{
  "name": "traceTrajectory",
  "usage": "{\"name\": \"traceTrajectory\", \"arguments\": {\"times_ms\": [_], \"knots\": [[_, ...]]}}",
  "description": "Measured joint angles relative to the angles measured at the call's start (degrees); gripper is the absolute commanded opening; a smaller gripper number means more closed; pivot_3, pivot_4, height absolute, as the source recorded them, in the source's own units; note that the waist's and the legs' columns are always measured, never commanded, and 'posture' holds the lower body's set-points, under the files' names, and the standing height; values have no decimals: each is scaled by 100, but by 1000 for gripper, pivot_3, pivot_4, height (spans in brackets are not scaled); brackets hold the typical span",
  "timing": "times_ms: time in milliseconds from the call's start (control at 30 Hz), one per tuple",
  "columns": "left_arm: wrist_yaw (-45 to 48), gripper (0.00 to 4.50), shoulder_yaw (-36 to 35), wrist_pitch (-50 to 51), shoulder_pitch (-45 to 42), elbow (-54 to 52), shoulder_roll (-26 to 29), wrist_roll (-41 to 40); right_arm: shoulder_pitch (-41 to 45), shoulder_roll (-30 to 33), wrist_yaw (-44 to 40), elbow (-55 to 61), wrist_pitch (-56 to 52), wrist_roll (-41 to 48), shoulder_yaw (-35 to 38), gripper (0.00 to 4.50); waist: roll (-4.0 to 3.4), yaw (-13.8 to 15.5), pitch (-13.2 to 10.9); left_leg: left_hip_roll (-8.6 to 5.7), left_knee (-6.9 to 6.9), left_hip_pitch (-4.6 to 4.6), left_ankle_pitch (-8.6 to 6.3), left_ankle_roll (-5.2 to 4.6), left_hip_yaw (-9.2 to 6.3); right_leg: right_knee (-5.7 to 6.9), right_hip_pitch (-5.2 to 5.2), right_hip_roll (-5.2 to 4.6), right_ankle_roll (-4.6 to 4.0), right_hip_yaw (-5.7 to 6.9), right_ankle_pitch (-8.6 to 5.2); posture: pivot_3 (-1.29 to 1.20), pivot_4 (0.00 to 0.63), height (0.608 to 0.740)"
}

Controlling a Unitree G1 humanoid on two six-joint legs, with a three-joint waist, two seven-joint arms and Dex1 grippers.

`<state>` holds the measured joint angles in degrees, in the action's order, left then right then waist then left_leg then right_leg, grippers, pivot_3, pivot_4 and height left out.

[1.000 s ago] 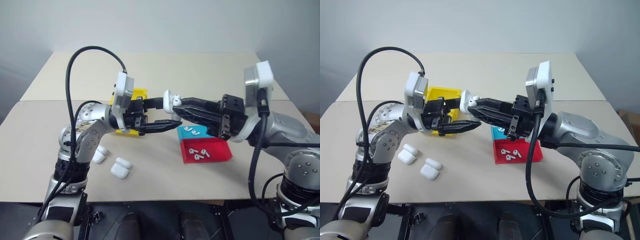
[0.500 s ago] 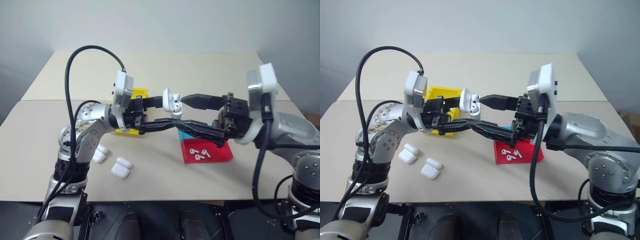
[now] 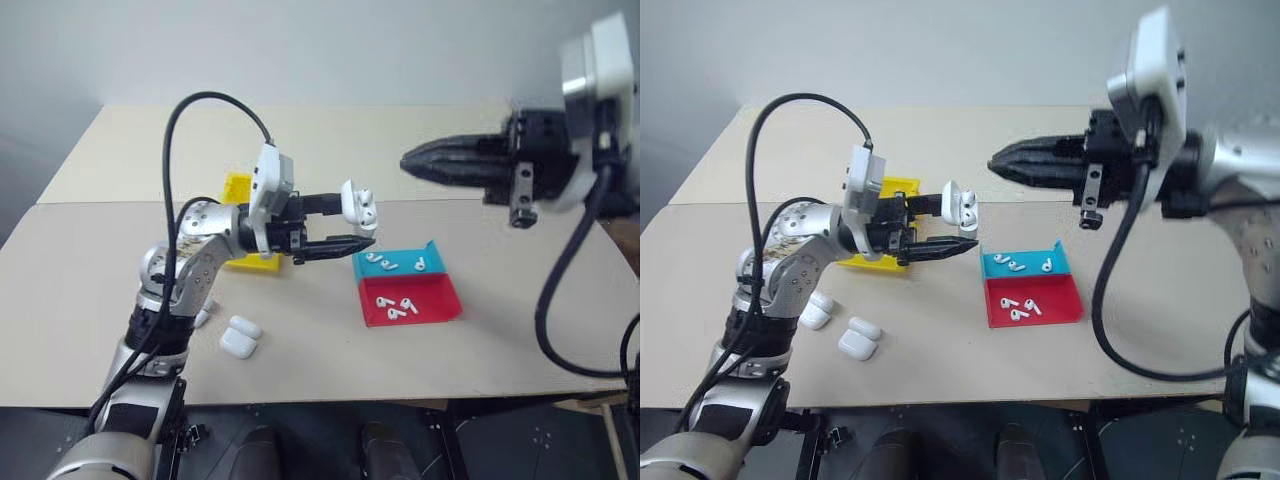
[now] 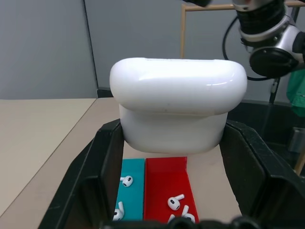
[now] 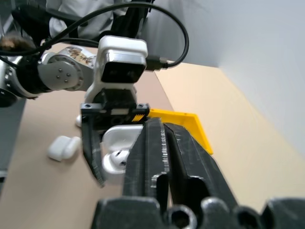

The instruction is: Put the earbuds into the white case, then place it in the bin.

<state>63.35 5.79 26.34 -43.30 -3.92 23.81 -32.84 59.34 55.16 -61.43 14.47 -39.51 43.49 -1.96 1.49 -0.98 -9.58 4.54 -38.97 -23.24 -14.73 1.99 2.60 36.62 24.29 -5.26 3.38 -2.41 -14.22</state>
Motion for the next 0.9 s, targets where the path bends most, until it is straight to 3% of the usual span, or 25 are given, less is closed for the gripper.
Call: {"name": "traceTrajectory", "arguments": {"times_ms": [200,400,600,900], "knots": [[19,2773,9,-25,-55,84,-136,57,1113,-532,-1093,-824,818,-1305,-1171,13,0,14,0,0,-2,0,0,0,0,6,-1,0,0,2,0,0,150,740],[56,2773,4,-25,-110,137,-162,116,1434,-1063,-1731,-1245,1370,-2038,-1718,13,0,33,0,0,-1,-6,1,1,-2,17,-2,-2,0,8,1,0,150,740],[62,2773,9,6,-75,138,-128,131,1443,-1079,-2061,-1301,1815,-2490,-1742,13,-1,42,0,0,-2,-8,1,1,-2,17,-2,-3,1,10,1,0,150,740],[20,2773,-70,-23,36,102,-77,124,734,-423,-2207,-1030,1749,-2523,-1232,13,-1,42,0,1,-4,-4,1,1,-3,15,-5,-2,1,9,1,0,150,740]]}}
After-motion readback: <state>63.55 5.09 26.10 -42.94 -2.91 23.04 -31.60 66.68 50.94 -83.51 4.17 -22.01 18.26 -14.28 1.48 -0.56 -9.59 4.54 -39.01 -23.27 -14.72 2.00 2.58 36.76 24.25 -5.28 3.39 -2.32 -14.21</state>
